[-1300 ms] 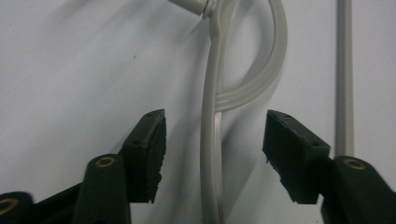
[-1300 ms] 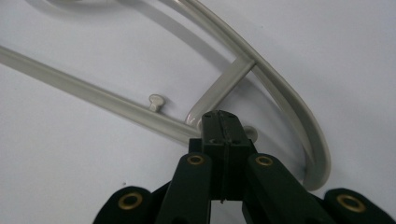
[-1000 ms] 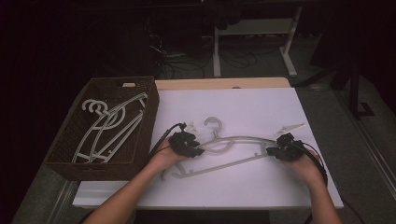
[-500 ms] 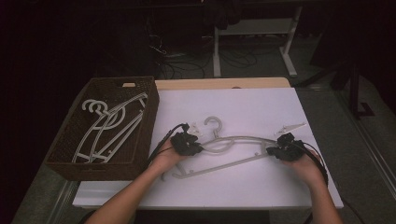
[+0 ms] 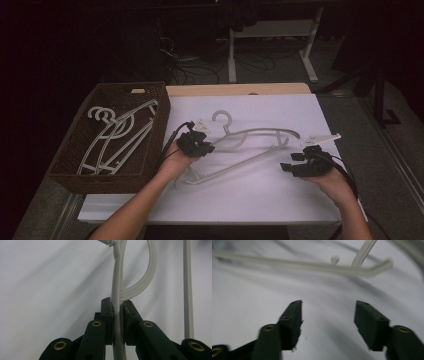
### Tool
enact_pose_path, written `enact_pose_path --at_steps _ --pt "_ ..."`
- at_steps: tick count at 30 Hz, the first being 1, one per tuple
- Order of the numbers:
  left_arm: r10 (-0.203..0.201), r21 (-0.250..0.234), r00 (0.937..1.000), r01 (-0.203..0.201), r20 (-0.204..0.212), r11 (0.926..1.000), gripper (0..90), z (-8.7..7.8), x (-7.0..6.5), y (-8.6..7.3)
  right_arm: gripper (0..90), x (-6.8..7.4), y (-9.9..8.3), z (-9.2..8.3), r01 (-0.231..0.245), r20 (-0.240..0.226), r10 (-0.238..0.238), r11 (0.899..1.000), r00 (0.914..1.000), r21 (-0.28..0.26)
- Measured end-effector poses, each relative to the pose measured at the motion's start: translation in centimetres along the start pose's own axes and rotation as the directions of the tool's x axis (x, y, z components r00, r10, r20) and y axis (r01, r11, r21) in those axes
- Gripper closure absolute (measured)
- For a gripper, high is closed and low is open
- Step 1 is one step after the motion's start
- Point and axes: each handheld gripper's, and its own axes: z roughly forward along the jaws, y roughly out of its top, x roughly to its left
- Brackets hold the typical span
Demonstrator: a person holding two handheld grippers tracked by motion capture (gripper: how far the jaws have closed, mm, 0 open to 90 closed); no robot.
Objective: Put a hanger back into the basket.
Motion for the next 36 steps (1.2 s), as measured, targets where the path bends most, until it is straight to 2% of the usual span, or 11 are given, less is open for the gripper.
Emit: enact_pose_path --at_steps 6,12,15,21,24,26,29,30,32,35,36 --pt "0.01 -0.019 0.9992 -0.011 -0.04 0.9998 81.7 -3.6 -0.1 2.5 14.0 0.4 -0.7 0.1 0.018 0.019 -0.018 1.0 0.9997 -0.018" --pt "0.009 -0.04 0.9988 -0.011 -0.048 0.9991 81.7 -7.7 1.3 4.0 8.5 0.7 -0.6 0.1 0.032 0.031 -0.031 0.998 0.9991 -0.056" --pt "0.008 -0.056 0.9988 -0.011 -0.048 0.9984 81.7 -8.9 2.1 4.1 4.8 0.7 -0.7 0.2 0.033 0.031 -0.031 0.998 0.999 -0.048" --pt "-0.013 -0.073 0.9944 0.005 -0.105 0.9973 81.6 -12.6 5.2 2.9 0.0 0.6 -0.7 0.4 0.028 0.028 -0.026 0.999 0.9993 -0.046" --pt "-0.033 -0.08 0.9886 0.021 -0.147 0.9966 81.7 -14.2 7.0 1.6 0.0 0.8 -0.7 0.6 0.034 0.026 -0.033 0.999 0.9991 -0.037" --pt "-0.066 -0.081 0.9786 0.051 -0.195 0.9954 81.7 -16.0 9.0 0.0 0.0 0.8 -0.8 0.7 0.036 0.028 -0.035 0.999 0.999 -0.031" --pt "-0.086 -0.083 0.9718 0.069 -0.219 0.9941 81.7 -16.9 10.2 -0.9 0.0 0.8 -0.8 0.7 0.036 0.031 -0.035 0.999 0.9989 -0.03" --pt "-0.108 -0.091 0.9637 0.088 -0.245 0.992 81.7 -18.0 11.4 -1.9 0.0 0.8 -0.8 0.8 0.032 0.036 -0.031 0.999 0.9989 -0.03" --pt "-0.119 -0.094 0.9598 0.098 -0.254 0.9907 81.7 -18.6 12.0 -2.5 0.0 0.7 -0.8 0.8 0.032 0.037 -0.031 0.999 0.9988 -0.026" --pt "-0.17 -0.114 0.9382 0.142 -0.301 0.9833 81.7 -20.7 14.1 -4.9 0.0 0.6 -0.8 0.9 0.035 0.044 -0.034 0.999 0.9985 -0.027" --pt "-0.17 -0.114 0.9382 0.142 -0.301 0.9833 81.7 -20.7 14.1 -4.9 0.0 0.6 -0.8 0.9 0.03 0.045 -0.029 0.999 0.9985 -0.025"
